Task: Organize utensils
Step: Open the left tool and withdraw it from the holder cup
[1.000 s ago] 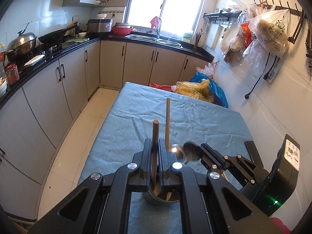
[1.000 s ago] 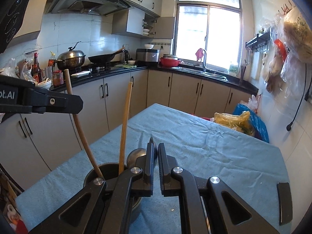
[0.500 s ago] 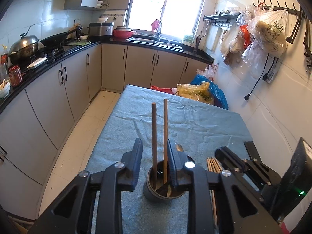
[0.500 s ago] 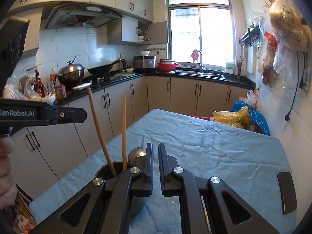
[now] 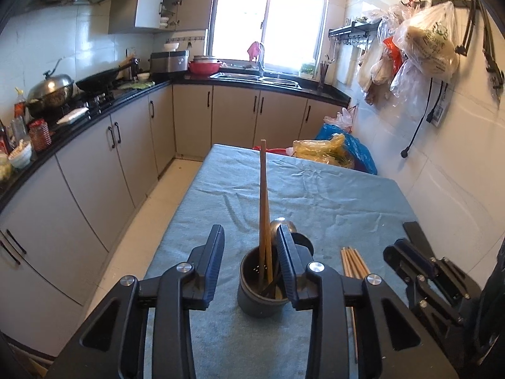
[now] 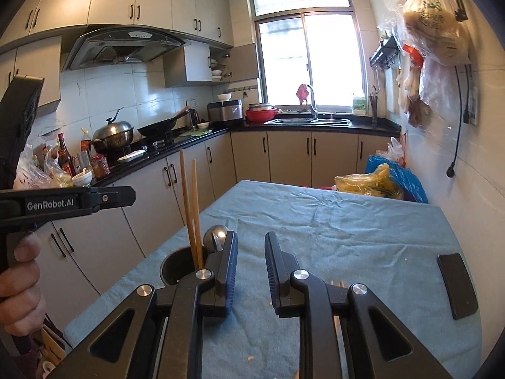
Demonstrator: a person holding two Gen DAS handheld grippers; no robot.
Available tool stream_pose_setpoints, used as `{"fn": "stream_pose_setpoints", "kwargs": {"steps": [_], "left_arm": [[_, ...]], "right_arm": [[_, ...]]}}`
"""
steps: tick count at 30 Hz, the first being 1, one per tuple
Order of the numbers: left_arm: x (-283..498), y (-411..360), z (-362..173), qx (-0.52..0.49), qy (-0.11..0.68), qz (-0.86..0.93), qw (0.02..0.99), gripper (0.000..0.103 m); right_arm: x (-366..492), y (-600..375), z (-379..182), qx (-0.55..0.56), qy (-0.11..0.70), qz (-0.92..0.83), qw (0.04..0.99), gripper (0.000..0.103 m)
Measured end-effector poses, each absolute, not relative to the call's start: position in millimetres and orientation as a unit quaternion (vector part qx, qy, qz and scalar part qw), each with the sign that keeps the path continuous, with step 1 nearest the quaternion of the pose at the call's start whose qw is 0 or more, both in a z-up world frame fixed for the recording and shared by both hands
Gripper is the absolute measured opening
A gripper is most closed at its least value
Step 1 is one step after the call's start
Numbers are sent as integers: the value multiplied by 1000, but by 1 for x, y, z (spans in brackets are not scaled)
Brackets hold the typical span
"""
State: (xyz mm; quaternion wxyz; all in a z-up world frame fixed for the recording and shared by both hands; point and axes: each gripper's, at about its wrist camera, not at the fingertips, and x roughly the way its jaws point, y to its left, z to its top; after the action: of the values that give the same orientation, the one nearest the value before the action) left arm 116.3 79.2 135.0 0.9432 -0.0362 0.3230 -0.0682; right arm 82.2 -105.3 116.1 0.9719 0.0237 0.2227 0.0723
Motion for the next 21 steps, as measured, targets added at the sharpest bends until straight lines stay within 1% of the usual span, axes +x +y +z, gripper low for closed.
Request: {"fn": "stream_pose_setpoints", "kwargs": {"steps": [4, 12, 19, 21], "left_arm": [[104, 70, 131, -22, 317, -62, 946, 34], [80, 56, 121, 6, 305, -52, 951, 40], [69, 48, 111, 22, 306, -46, 951, 41], [66, 45, 108, 28, 304, -43, 951, 43]], "right_arm": [[74, -113, 110, 36, 229, 67, 970, 20], [62, -127, 100, 58, 243, 59, 967, 21], [54, -136, 97, 72, 249, 54, 964, 21], [53, -139, 96, 77, 251, 53, 963, 21]]}}
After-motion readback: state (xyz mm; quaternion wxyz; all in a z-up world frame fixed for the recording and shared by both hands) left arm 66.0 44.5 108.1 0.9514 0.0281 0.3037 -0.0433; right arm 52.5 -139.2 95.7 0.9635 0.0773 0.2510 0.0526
